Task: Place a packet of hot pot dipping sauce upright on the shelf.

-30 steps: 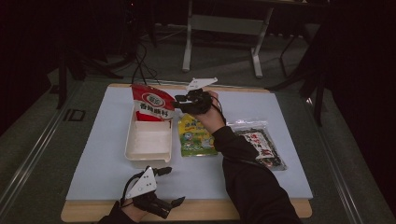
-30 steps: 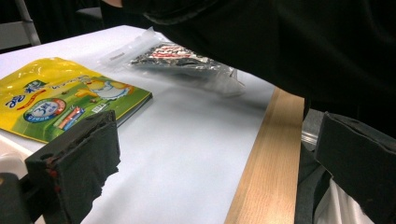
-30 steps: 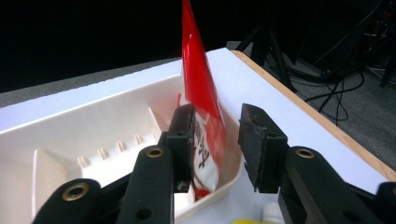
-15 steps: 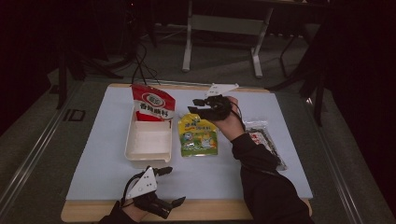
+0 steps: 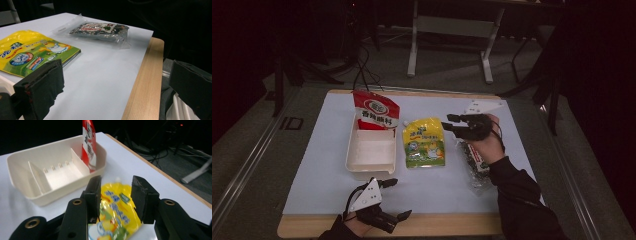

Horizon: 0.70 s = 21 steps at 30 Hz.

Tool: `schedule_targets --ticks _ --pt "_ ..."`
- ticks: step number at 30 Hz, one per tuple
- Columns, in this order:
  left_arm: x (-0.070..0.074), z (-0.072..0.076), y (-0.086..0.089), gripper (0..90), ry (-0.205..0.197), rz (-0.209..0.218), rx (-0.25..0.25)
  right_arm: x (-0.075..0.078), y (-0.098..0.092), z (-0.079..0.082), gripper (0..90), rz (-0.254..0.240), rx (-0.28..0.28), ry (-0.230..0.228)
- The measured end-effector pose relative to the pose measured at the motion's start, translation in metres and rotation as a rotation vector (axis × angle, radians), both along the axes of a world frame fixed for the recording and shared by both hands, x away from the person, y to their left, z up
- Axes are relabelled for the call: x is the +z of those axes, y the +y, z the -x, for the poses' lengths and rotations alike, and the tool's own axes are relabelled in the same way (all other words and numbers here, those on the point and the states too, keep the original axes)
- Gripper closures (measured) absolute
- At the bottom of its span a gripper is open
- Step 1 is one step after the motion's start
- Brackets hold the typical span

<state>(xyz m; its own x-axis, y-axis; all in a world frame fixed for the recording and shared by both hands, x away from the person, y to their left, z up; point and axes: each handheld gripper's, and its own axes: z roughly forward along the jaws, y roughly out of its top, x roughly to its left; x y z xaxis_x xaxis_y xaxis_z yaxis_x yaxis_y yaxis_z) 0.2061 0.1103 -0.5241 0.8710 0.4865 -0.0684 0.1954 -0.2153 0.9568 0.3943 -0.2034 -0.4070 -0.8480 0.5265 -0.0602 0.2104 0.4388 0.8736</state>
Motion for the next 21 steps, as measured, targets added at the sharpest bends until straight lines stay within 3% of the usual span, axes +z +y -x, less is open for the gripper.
schedule_targets --ticks 5,6,8,12,17,21 --pt "-0.001 -0.002 0.002 1.3 0.004 0.007 0.000 -0.004 -0.019 0.012 59.8 0.019 -0.026 -0.006" --pt "-0.001 -0.003 0.001 1.3 0.006 0.000 0.001 -0.010 -0.038 0.021 60.7 0.009 -0.064 0.001" --pt "0.000 -0.003 0.001 1.3 0.006 0.000 0.003 -0.013 -0.051 0.025 61.4 -0.003 -0.090 0.008" --pt "0.000 -0.004 -0.001 1.3 0.005 -0.003 -0.005 -0.020 -0.073 0.031 64.4 -0.011 -0.136 0.017" --pt "0.000 -0.004 -0.002 1.3 0.009 -0.006 -0.010 -0.027 -0.087 0.036 65.5 0.001 -0.173 0.020" --pt "0.000 -0.005 -0.003 1.3 0.012 -0.009 -0.008 -0.040 -0.109 0.041 68.2 0.022 -0.226 0.026"
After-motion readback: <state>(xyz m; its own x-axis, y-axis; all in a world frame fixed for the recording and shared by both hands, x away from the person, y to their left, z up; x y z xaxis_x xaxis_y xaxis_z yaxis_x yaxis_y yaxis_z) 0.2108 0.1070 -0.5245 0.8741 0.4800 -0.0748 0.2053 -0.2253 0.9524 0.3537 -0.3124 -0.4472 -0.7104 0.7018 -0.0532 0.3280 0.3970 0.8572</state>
